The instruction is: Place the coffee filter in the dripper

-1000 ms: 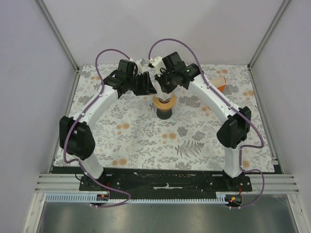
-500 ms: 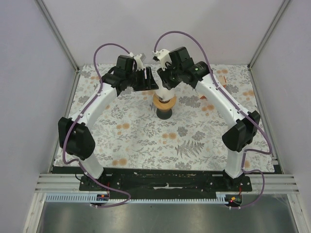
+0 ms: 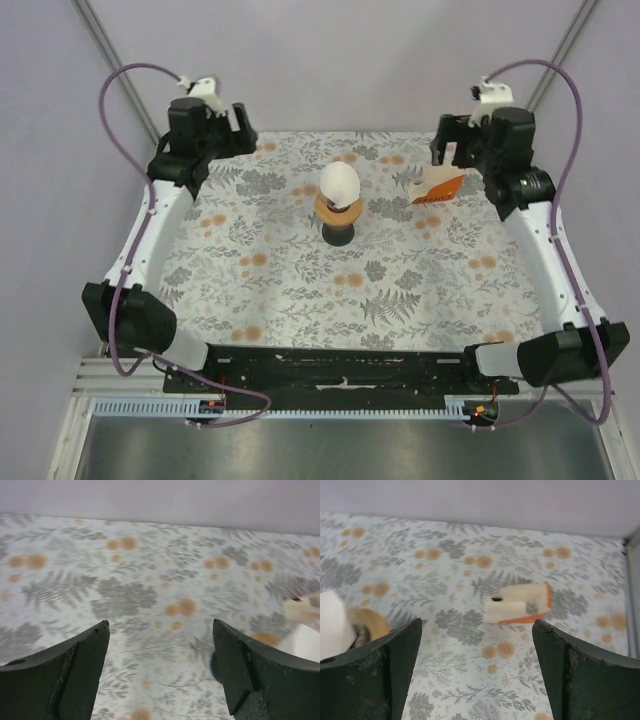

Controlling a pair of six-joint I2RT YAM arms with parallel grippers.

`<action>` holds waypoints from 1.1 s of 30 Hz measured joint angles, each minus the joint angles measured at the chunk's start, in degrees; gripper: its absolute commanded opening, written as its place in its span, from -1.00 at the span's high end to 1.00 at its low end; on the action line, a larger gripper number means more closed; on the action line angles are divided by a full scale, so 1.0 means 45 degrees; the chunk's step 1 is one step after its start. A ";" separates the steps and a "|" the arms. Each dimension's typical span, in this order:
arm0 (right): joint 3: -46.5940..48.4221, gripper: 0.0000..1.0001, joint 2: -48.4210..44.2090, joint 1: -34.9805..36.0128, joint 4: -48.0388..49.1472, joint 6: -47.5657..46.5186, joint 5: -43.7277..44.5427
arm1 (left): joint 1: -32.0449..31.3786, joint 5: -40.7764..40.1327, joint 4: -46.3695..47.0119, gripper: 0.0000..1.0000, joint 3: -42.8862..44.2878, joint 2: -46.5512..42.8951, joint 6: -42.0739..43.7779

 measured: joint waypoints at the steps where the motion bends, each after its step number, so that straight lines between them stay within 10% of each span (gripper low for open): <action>1: -0.0903 -0.96 -0.0583 -0.0627 0.0583 0.0423 0.0160 | 0.0481 -0.0413 0.0374 -0.81 -0.0563 -0.0393 0.0155; 14: -1.0491 -0.96 -0.3944 -0.2467 0.6883 0.3546 0.4153 | 0.3857 -0.2249 0.4624 -0.82 -0.8825 -0.1802 0.0831; 21: -1.1842 -0.96 -0.4250 -0.2467 0.7815 0.3983 0.5280 | 0.3988 -0.1919 0.7883 -0.84 -1.2798 -0.3376 0.0884; 33: -1.2944 -0.96 -0.4605 -0.2467 0.8684 0.4318 0.5702 | 0.3988 -0.1234 1.0486 -0.86 -1.3891 -0.3303 0.0874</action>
